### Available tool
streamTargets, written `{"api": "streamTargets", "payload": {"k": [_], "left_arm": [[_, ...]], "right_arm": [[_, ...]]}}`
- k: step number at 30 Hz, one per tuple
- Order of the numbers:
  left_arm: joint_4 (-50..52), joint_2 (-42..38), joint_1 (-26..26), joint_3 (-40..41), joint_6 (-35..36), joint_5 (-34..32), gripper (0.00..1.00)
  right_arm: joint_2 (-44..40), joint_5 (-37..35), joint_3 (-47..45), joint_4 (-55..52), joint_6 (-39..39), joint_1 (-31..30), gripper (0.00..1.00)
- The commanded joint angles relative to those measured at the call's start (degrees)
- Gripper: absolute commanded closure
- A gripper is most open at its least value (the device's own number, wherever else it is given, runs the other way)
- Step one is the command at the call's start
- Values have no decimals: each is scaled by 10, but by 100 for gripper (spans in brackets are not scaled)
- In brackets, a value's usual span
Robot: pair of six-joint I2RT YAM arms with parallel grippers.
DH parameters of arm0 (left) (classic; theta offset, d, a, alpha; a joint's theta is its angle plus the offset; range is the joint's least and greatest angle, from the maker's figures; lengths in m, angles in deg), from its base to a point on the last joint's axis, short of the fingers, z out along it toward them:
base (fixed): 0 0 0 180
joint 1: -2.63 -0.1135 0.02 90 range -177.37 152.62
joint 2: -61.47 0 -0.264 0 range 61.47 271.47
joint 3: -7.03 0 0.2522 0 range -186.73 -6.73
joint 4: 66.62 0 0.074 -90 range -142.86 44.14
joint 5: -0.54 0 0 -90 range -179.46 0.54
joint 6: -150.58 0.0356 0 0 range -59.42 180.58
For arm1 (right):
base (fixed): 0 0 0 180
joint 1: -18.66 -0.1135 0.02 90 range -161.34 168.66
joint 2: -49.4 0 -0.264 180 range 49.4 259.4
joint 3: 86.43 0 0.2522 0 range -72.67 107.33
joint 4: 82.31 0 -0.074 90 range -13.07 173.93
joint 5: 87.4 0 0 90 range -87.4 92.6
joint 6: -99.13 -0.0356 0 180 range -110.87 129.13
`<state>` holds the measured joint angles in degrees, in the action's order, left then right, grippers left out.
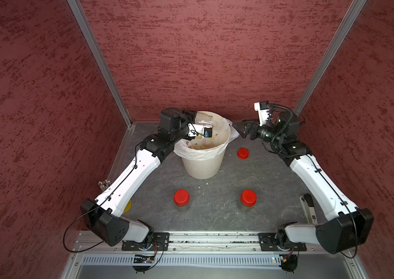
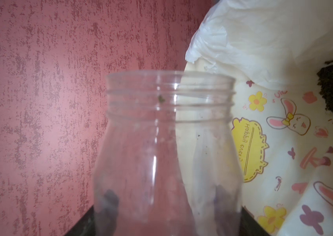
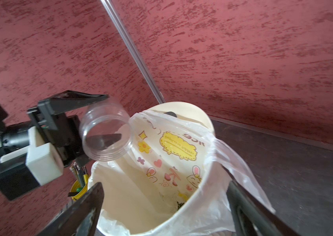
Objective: Empty moldy tea leaves from jars
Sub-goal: Pour the moldy tea leaves from the jar into the trash bin, then place the jar at the center of the board.
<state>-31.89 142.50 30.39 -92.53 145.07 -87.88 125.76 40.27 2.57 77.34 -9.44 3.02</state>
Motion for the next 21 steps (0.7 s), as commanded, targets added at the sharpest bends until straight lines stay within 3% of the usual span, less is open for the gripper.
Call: {"api": "streamTargets", "payload": {"k": [1,21], "left_arm": [[-51,-23,-8,12,-53,49,30],[-27,-52,-8,30,-65,85,30]], "right_arm": [[-10,20,9,29,-8,-20,6],[66,12,90,28,4,-65,20]]}}
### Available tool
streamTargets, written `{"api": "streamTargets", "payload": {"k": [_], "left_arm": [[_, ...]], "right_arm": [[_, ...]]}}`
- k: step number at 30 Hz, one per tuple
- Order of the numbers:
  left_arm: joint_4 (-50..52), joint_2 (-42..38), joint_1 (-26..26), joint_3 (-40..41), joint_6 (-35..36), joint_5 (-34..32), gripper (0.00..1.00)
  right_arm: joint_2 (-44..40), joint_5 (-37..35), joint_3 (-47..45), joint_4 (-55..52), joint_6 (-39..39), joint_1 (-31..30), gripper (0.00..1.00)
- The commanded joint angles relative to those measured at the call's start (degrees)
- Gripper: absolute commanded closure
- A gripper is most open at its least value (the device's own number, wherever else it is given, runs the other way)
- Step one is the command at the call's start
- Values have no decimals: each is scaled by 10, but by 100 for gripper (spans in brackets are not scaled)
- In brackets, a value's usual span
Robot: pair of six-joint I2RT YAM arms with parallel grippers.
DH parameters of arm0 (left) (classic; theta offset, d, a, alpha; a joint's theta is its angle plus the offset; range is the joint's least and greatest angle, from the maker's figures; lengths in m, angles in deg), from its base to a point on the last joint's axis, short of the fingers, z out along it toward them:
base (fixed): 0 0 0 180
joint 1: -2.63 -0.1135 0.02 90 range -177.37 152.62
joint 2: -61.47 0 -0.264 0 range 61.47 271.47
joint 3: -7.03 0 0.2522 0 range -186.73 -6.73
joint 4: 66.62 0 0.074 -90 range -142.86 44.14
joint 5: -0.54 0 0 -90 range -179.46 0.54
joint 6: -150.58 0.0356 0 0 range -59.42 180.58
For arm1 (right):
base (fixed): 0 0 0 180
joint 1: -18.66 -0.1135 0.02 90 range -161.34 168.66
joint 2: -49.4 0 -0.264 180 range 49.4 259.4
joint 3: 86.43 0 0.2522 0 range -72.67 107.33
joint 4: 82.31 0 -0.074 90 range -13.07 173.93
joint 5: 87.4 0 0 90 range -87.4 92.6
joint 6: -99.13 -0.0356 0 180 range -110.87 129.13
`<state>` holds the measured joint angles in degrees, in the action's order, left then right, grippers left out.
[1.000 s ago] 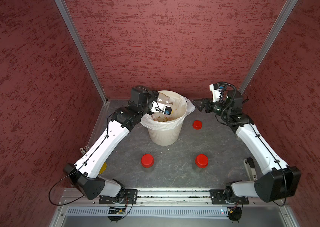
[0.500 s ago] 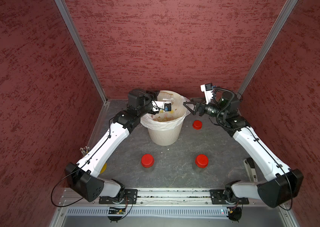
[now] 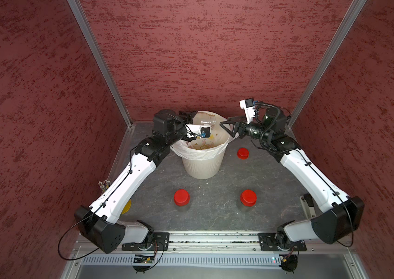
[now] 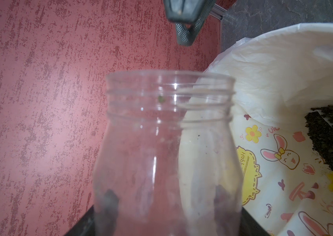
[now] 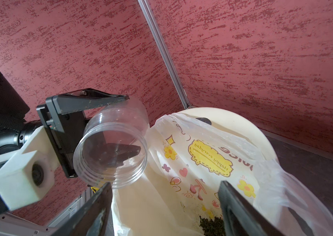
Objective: Empty moldy tea leaves from jars
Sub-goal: Place the jar at the center of the board.
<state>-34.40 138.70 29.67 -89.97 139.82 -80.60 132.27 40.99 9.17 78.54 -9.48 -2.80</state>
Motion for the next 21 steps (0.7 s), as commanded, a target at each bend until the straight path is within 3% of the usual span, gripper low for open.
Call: {"api": "streamTargets", "payload": {"k": [1,21], "left_arm": [[-1,-15,-1,4,-12,11,30],[3,-16,-1,5,-16,16,31]], "right_arm": [[13,5,26,17,6,-9,20],[67,3,77,25,5,-35,34]]}}
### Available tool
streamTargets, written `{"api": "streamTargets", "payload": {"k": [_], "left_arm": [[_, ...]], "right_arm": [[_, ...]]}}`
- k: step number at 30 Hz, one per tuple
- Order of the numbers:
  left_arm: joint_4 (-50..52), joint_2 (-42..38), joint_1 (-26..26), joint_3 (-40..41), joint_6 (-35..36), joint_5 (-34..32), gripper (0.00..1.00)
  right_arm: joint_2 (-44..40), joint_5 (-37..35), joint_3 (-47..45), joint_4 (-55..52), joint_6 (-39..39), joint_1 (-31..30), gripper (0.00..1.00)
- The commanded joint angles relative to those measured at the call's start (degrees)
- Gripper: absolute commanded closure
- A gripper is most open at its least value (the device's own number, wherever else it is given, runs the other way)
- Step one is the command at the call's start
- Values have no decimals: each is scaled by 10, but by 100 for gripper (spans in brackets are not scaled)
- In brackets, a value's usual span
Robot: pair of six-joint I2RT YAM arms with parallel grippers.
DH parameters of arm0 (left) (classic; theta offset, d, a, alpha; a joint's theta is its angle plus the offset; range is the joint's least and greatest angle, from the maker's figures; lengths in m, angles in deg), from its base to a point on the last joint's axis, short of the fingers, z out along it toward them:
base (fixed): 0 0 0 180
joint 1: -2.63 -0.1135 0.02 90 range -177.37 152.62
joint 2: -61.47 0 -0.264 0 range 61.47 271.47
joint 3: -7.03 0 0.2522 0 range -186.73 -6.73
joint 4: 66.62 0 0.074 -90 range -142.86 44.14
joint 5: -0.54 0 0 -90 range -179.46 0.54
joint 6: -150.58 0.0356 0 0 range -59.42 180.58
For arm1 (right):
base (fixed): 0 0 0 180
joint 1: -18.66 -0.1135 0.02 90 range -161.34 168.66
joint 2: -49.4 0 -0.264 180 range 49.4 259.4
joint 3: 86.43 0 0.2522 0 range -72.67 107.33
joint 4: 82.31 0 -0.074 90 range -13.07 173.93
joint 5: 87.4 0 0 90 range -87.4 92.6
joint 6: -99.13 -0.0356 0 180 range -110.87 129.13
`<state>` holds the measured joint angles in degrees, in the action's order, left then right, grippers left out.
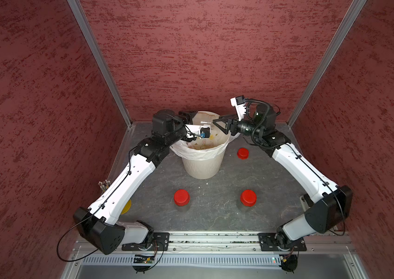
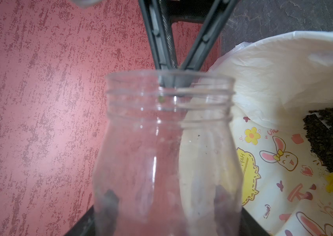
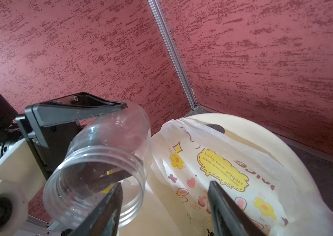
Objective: Empty moldy tea leaves from jars
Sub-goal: Place the jar at the center of the board.
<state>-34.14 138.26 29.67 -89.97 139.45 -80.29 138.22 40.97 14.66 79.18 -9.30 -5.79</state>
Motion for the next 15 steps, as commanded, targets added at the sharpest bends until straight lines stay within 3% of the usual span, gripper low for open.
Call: {"api": "streamTargets", "payload": {"k": [1,15], "left_arm": [[1,-12,-1,5,-12,14,31],[0,-10,-1,4,-14,15,31]], "right_arm": [[11,4,25,19,3,-6,35],[40,12,55,18,4,-15,48]]}}
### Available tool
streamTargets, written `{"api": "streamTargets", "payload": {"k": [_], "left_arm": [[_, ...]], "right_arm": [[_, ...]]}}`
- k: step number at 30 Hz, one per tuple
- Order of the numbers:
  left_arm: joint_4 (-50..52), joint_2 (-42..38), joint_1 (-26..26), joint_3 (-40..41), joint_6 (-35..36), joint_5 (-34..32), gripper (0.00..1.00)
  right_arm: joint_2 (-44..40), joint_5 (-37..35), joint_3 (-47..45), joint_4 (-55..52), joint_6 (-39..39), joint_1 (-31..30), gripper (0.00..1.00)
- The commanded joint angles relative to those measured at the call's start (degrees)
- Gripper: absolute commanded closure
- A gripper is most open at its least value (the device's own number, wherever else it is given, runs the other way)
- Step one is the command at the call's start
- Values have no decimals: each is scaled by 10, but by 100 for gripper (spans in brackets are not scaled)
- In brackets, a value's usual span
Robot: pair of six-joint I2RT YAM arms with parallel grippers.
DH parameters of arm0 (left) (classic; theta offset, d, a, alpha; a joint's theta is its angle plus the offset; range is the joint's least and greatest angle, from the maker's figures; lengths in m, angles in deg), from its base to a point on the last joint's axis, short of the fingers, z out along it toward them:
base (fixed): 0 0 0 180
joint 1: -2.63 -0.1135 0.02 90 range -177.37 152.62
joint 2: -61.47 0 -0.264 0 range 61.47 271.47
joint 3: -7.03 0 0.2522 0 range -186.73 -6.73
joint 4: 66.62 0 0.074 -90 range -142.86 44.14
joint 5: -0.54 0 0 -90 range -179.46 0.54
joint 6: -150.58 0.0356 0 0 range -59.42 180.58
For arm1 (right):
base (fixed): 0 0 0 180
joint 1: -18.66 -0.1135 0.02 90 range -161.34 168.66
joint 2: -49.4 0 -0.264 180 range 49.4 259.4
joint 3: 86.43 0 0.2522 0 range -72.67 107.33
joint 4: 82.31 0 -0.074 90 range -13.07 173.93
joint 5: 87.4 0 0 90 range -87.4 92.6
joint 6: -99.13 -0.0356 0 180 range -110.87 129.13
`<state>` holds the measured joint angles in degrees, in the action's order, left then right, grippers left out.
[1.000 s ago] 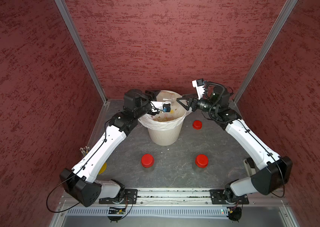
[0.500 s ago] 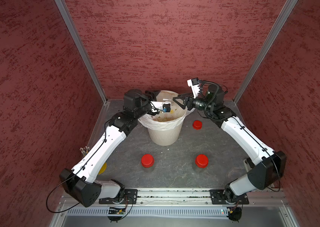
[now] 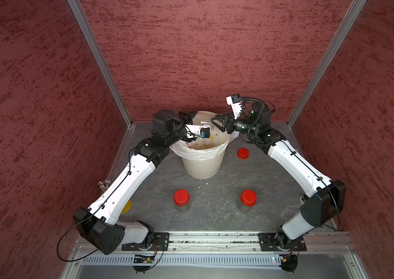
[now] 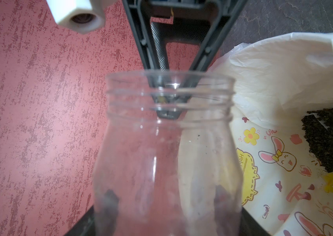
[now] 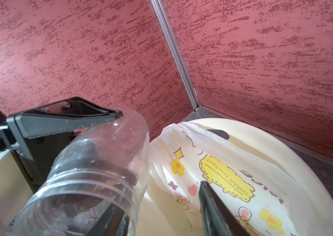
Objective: Empty moldy tea leaves from jars
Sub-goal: Place the jar at the center of the board.
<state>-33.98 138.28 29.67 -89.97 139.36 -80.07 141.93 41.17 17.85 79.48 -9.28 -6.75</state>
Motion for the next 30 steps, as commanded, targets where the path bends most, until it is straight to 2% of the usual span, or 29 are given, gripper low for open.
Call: {"api": "streamTargets", "payload": {"k": [1,30], "left_arm": [[-1,-10,-1,4,-13,13,30],[-4,-2,-2,1,-12,11,30]], "right_arm": [[4,11,24,14,4,-6,49],[27,14,56,-12,11,-29,79]]}}
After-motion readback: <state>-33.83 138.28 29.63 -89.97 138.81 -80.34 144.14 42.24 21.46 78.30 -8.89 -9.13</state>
